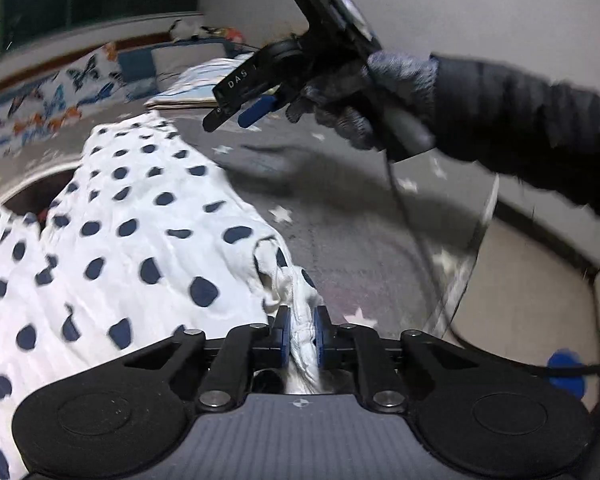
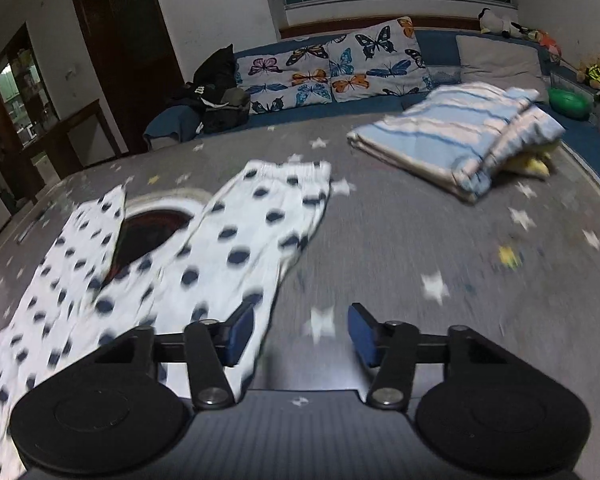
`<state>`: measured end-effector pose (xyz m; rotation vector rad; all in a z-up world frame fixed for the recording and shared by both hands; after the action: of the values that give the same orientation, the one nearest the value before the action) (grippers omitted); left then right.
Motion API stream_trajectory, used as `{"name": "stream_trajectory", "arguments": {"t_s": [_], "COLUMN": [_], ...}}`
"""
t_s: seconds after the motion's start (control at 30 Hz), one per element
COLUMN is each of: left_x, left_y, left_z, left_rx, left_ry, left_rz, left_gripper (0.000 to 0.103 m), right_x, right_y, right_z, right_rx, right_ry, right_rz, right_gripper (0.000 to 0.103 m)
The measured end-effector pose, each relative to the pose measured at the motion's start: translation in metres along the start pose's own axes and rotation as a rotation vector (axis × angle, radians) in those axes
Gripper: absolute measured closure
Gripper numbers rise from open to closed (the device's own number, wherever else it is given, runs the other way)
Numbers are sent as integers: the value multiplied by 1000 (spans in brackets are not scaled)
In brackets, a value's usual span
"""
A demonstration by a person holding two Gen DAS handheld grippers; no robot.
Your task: Fold clothes
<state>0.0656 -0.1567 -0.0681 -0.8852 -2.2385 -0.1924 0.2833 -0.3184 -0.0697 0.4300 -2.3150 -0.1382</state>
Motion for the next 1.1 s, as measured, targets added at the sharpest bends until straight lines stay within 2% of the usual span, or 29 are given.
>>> {"name": "stream_trajectory", "arguments": {"t_s": [0.27,0.53,0.6,0.63,0.7,0.73,0.8,0.97,1.1], "left_x": [30,40,42,42,47,50,57,75,99], "left_y": [42,68,72,73,75,76,77,81,90], "left_z": [-11,-18,-18,-18,-16,-14,-11,-3,11], "left_rx": [226,297,307,312,323,328,338,365,412], "left_ry": [-74,-101,-106,-107,-115,-122,-136,-170,-215], "left_rz": [47,45,47,49,50,49,48,44,28], "left_gripper": [92,92,92,92,92,92,92,93,94], "right_x": [-76,-139,-145,-147,-147,-145,-141,-121,-108], "right_y": [3,-9,-9,-9,-9,-7,-4,17,54], "right_z": [-58,-87,-90,-91,-92,-94,-99,-122,-148], "right_rx": [10,-4,-2,-3,-16,-12,-5,-16,-9], "right_ry": [3,19,16,14,19,18,16,-14,-47], "right_rz": [28,92,100,100,97,103,115,108,69], "right_gripper": [51,51,60,74,92,95,100,101,101]}}
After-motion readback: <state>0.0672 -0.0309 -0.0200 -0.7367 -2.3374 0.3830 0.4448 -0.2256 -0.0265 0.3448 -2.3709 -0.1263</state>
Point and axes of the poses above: each gripper's, at about its wrist camera, not at the fingertips, and x roughly against the way its jaws point, y to its left, z to its underside, the point moved 6 cm from there along -x, roughly the way its jaws point, and after that the axes turned 2 degrees about -z, right-handed, at the moved point
